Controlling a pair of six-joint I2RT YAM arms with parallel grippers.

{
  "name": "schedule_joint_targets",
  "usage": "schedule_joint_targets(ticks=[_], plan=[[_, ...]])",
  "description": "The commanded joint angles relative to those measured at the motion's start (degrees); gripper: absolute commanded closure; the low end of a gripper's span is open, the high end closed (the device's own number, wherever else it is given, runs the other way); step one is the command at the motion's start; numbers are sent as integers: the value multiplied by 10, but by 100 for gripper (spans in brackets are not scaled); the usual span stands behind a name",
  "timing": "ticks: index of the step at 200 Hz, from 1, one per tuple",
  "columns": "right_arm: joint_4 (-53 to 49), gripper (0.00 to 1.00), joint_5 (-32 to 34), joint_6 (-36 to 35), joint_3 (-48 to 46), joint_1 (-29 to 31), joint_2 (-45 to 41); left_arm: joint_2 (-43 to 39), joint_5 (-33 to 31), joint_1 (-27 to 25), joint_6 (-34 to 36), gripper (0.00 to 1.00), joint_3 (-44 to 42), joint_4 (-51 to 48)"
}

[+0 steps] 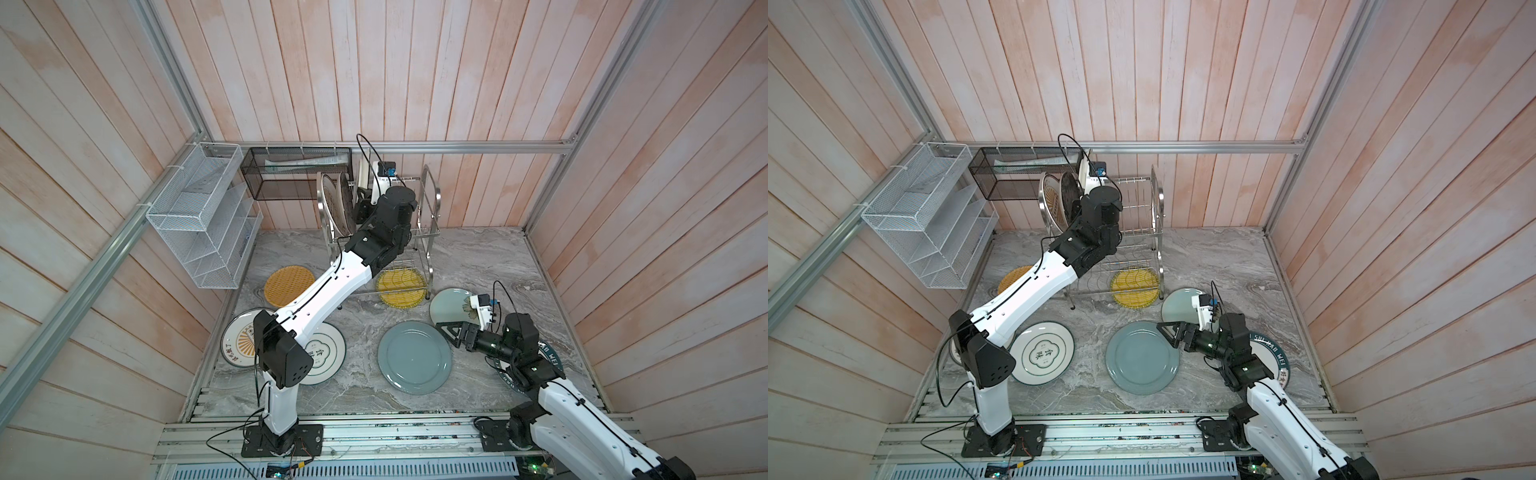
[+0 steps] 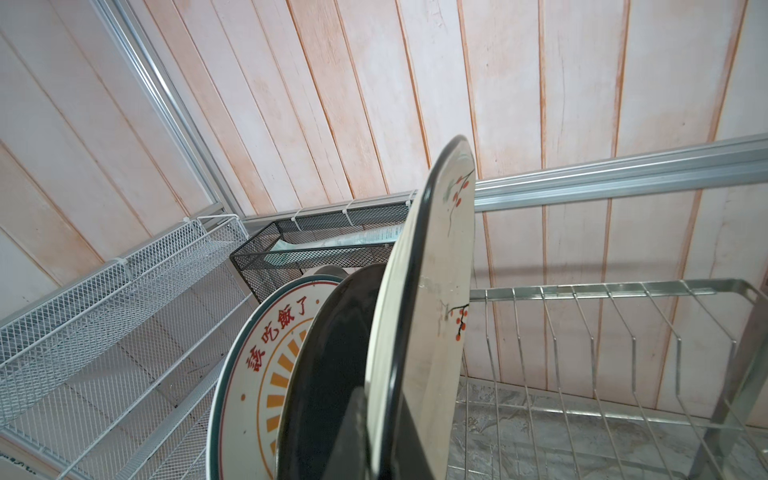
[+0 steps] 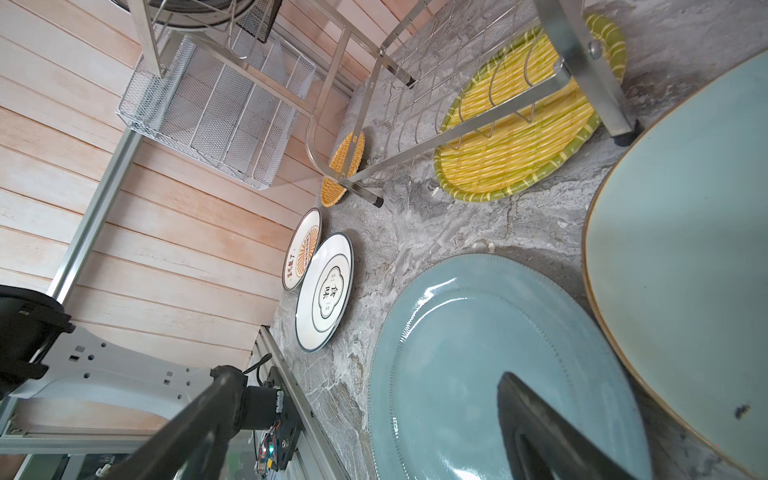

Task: Load the plates into the dish rack
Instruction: 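Lower the cream plate into the rack slot beside the black plate with the left gripper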

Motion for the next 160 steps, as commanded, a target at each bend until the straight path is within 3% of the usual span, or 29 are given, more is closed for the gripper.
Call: schedule_joint_targets(ticks=[1,46,121,160], plan=[[5,2,2,-3,-8,3,0,-8,-51,4,1,100,10,77],[9,2,1,-1,-19,4,-2,-11,-56,4,-14,100,-8,85],[9,2,1,-2,-24,3,-3,22,-14,3,-153,100,61,-89],[8,2,0,-1,-27,4,-10,43,-29,-4,-114,100,103,-73]])
